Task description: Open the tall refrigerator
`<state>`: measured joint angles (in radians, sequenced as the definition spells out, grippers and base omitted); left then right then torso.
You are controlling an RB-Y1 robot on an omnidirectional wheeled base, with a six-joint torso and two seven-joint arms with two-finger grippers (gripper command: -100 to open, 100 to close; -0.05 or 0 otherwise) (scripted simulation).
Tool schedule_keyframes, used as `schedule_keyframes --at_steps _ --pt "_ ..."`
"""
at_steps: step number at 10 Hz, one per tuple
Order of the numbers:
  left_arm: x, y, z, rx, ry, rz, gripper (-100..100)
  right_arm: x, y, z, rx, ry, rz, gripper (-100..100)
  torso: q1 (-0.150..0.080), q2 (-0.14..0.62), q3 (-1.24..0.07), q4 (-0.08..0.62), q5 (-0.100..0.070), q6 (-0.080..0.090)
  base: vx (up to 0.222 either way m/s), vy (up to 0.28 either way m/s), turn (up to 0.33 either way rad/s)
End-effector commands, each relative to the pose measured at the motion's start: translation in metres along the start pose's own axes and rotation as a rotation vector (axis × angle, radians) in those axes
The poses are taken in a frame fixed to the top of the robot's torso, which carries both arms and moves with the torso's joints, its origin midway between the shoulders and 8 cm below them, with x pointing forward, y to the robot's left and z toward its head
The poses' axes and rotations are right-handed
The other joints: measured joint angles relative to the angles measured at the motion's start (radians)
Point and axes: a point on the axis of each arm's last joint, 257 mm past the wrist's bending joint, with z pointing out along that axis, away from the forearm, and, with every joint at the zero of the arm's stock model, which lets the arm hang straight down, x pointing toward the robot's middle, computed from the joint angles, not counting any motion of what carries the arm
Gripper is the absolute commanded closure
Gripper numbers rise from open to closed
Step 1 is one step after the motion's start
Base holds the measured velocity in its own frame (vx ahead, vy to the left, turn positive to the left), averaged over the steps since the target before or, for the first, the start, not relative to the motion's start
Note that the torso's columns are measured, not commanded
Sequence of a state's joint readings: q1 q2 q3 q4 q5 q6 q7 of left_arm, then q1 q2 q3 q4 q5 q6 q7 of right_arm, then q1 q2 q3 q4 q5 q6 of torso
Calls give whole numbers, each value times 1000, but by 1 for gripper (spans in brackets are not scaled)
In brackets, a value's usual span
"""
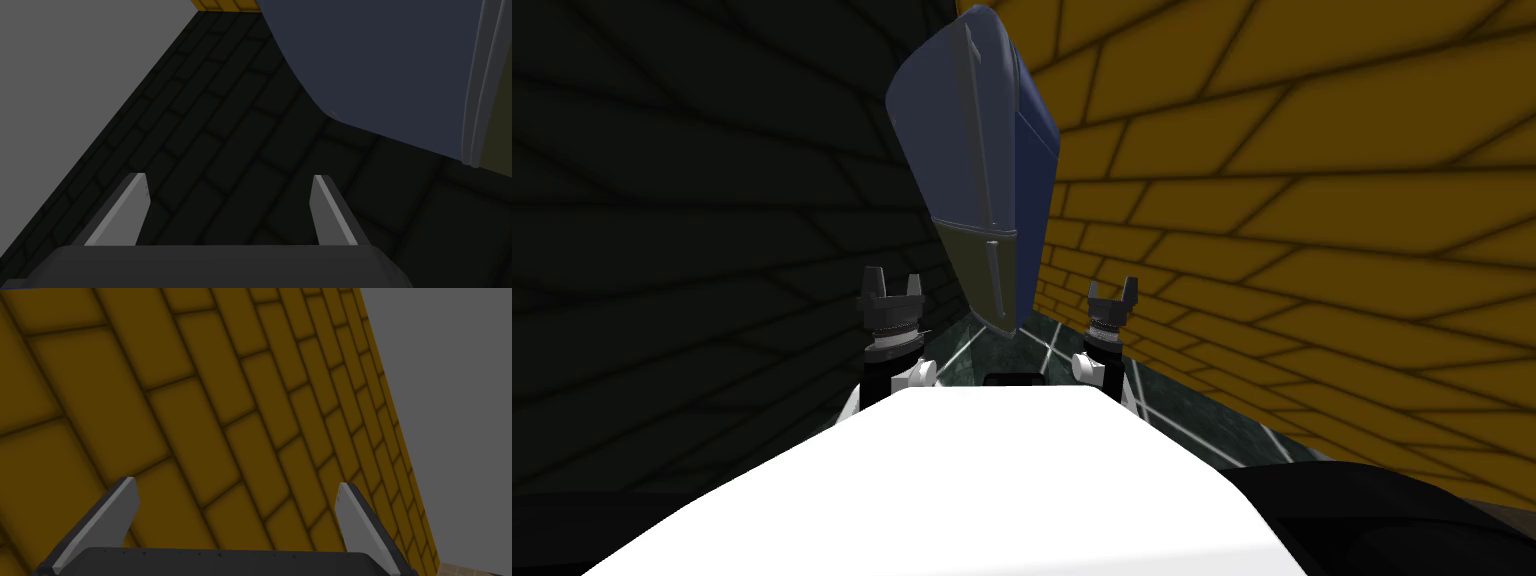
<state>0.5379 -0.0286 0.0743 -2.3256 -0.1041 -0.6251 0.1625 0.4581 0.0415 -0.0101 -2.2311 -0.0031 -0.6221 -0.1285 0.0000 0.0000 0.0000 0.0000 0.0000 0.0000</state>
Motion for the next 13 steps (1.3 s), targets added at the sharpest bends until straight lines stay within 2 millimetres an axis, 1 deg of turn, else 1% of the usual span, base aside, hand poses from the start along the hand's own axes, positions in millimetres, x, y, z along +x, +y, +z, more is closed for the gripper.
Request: schedule_keyframes --at_steps 1,3,9,10,11,13 --pt "0 0 0 0 0 0 0 0 0 0 0 0 0 0 0 40 -82 41 0 0 0 0 0" --pt "0 0 0 0 0 0 0 0 0 0 0 0 0 0 0 175 -351 176 0 0 0 0 0" --pt "0 0 0 0 0 0 0 0 0 0 0 0 0 0 0 618 -1234 617 0 0 0 0 0" --pt "7 8 3 -14 40 -16 -100 0 0 0 0 0 0 0 0 691 -1382 691 0 0 -6 -10 10" --pt "11 15 7 -29 61 -34 -100 0 0 0 0 0 0 0 0 726 -1451 724 0 0 -27 -23 16" --pt "20 37 16 -71 99 -88 -100 0 0 0 0 0 0 0 -1 738 -1474 737 0 0 -46 -35 20"
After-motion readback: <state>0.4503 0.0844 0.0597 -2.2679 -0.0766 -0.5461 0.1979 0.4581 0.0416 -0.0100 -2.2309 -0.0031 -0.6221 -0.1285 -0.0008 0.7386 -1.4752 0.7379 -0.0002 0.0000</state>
